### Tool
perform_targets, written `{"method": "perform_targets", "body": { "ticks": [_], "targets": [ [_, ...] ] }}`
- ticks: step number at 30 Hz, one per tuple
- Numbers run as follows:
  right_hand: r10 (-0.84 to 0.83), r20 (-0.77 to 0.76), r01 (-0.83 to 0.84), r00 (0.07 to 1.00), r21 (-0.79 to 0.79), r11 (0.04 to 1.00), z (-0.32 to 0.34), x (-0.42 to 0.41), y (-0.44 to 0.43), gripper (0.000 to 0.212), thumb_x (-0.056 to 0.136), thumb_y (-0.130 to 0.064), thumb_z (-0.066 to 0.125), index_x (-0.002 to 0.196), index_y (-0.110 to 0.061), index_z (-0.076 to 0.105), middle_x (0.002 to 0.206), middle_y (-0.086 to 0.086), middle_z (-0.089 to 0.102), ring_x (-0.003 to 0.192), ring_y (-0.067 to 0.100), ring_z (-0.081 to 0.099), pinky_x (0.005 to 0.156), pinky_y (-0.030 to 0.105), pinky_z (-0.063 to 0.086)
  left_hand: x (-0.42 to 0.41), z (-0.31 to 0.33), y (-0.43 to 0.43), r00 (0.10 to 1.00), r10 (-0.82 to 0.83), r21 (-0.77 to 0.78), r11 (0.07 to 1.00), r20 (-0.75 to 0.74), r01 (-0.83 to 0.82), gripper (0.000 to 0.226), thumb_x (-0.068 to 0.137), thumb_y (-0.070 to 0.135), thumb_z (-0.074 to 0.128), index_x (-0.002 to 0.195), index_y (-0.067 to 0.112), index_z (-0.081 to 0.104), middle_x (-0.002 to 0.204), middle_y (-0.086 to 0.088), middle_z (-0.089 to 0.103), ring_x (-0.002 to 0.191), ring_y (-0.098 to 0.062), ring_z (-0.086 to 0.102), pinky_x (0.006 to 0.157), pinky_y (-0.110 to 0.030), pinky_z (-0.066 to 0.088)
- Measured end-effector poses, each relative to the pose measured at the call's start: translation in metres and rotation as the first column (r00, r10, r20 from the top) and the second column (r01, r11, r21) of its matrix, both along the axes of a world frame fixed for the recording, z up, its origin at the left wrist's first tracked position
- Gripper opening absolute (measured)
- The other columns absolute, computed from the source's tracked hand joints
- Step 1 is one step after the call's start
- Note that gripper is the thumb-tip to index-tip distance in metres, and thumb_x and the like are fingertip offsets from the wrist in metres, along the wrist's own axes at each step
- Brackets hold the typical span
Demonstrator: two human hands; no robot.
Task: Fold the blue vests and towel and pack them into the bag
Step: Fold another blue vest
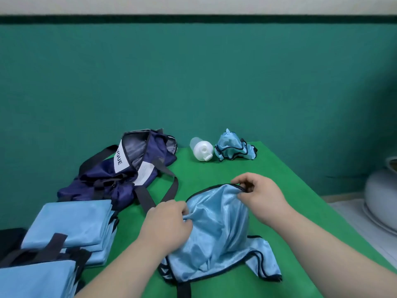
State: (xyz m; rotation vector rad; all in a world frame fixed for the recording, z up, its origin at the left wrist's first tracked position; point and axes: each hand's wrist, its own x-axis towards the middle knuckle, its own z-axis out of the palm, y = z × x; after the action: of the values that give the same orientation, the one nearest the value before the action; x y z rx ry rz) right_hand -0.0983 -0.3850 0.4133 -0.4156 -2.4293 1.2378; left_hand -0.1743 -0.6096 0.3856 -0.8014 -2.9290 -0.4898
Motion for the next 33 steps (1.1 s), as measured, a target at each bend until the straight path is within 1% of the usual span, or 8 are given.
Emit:
{"method": "perform_targets", "body": {
  "ticks": [5, 11, 15, 17, 19, 23, 29, 33],
  "targets": [
    [0.193, -0.054, -0.192, 0.980, 0.024, 0.981, 0.047, 0.041, -0.043, 0.049, 0.078, 0.013, 0.063, 0.087, -0.035, 0.070, 0.073, -0.011, 0.059, 0.061, -0.001, 0.051, 0.061, 0.014, 0.044, 0.046, 0.032, -0.032, 0.999, -0.038, 0.095, 0.995, 0.005, 0.038, 0.040, 0.087, 0.049, 0.054, 0.124, 0.035, 0.052, 0.122, 0.015, 0.048, 0.121, -0.012, 0.042, 0.103, -0.034, 0.040],
    [0.418, -0.086, -0.413, 0.904, 0.072, 0.908, 0.085, 0.097, -0.084, 0.072, 0.067, 0.022, 0.042, 0.104, -0.036, 0.065, 0.067, -0.016, 0.052, 0.067, 0.010, 0.050, 0.063, 0.024, 0.042, 0.093, 0.078, -0.045, 0.952, -0.306, 0.310, 0.906, 0.009, 0.288, 0.078, 0.085, 0.033, 0.064, 0.152, 0.035, 0.026, 0.158, 0.020, 0.020, 0.147, 0.001, 0.009, 0.123, -0.030, 0.015],
    [0.474, -0.081, -0.466, 0.877, 0.102, 0.879, 0.106, 0.129, -0.095, 0.081, 0.064, 0.021, 0.039, 0.107, -0.043, 0.064, 0.070, -0.013, 0.051, 0.071, 0.016, 0.051, 0.067, 0.033, 0.044, 0.120, 0.101, -0.053, 0.919, -0.395, 0.314, 0.873, 0.002, 0.374, 0.038, 0.082, 0.033, 0.070, 0.119, 0.031, 0.062, 0.116, 0.018, 0.058, 0.109, 0.007, 0.048, 0.101, -0.019, 0.038],
    [0.473, -0.062, -0.462, 0.879, 0.137, 0.876, 0.116, 0.145, -0.098, 0.079, 0.065, 0.022, 0.039, 0.107, -0.040, 0.064, 0.070, -0.012, 0.050, 0.071, 0.014, 0.049, 0.069, 0.037, 0.045, 0.133, 0.108, -0.056, 0.902, -0.431, 0.285, 0.861, -0.034, 0.422, 0.019, 0.080, 0.038, 0.073, 0.091, 0.024, 0.064, 0.093, 0.008, 0.061, 0.092, -0.004, 0.053, 0.089, -0.028, 0.044],
    [0.461, -0.039, -0.450, 0.886, 0.163, 0.878, 0.125, 0.159, -0.100, 0.076, 0.066, 0.022, 0.040, 0.107, -0.037, 0.064, 0.069, -0.014, 0.049, 0.069, 0.010, 0.047, 0.068, 0.034, 0.043, 0.144, 0.111, -0.061, 0.888, -0.458, 0.316, 0.836, -0.046, 0.448, 0.023, 0.077, 0.039, 0.076, 0.082, 0.026, 0.058, 0.094, 0.010, 0.057, 0.093, -0.005, 0.053, 0.089, -0.027, 0.043],
    [0.423, -0.001, -0.411, 0.906, 0.235, 0.881, 0.137, 0.182, -0.107, 0.074, 0.067, 0.020, 0.042, 0.103, -0.042, 0.064, 0.069, -0.018, 0.051, 0.064, 0.006, 0.045, 0.062, 0.025, 0.038, 0.171, 0.116, -0.072, 0.900, -0.433, 0.407, 0.813, -0.059, 0.418, 0.029, 0.076, 0.040, 0.074, 0.087, 0.026, 0.051, 0.096, 0.016, 0.057, 0.095, -0.004, 0.055, 0.092, -0.032, 0.045],
    [0.394, -0.023, -0.365, 0.919, 0.329, 0.871, 0.154, 0.210, -0.122, 0.071, 0.069, 0.017, 0.040, 0.099, -0.042, 0.066, 0.077, -0.013, 0.052, 0.062, 0.002, 0.046, 0.056, 0.016, 0.035, 0.210, 0.131, -0.089, 0.934, -0.354, 0.333, 0.875, -0.055, 0.351, 0.079, 0.084, 0.032, 0.067, 0.134, 0.072, 0.020, 0.082, 0.011, 0.051, 0.076, -0.005, 0.051, 0.064, -0.022, 0.040],
    [0.367, -0.066, -0.329, 0.928, 0.319, 0.889, 0.159, 0.222, -0.129, 0.071, 0.073, 0.016, 0.045, 0.103, -0.045, 0.062, 0.082, -0.018, 0.055, 0.066, -0.002, 0.050, 0.057, 0.012, 0.037, 0.219, 0.140, -0.105, 0.951, -0.277, 0.332, 0.892, -0.135, 0.307, 0.046, 0.083, 0.023, 0.063, 0.120, 0.049, 0.054, 0.075, 0.010, 0.049, 0.078, -0.004, 0.049, 0.070, -0.029, 0.046]
  ]
}}
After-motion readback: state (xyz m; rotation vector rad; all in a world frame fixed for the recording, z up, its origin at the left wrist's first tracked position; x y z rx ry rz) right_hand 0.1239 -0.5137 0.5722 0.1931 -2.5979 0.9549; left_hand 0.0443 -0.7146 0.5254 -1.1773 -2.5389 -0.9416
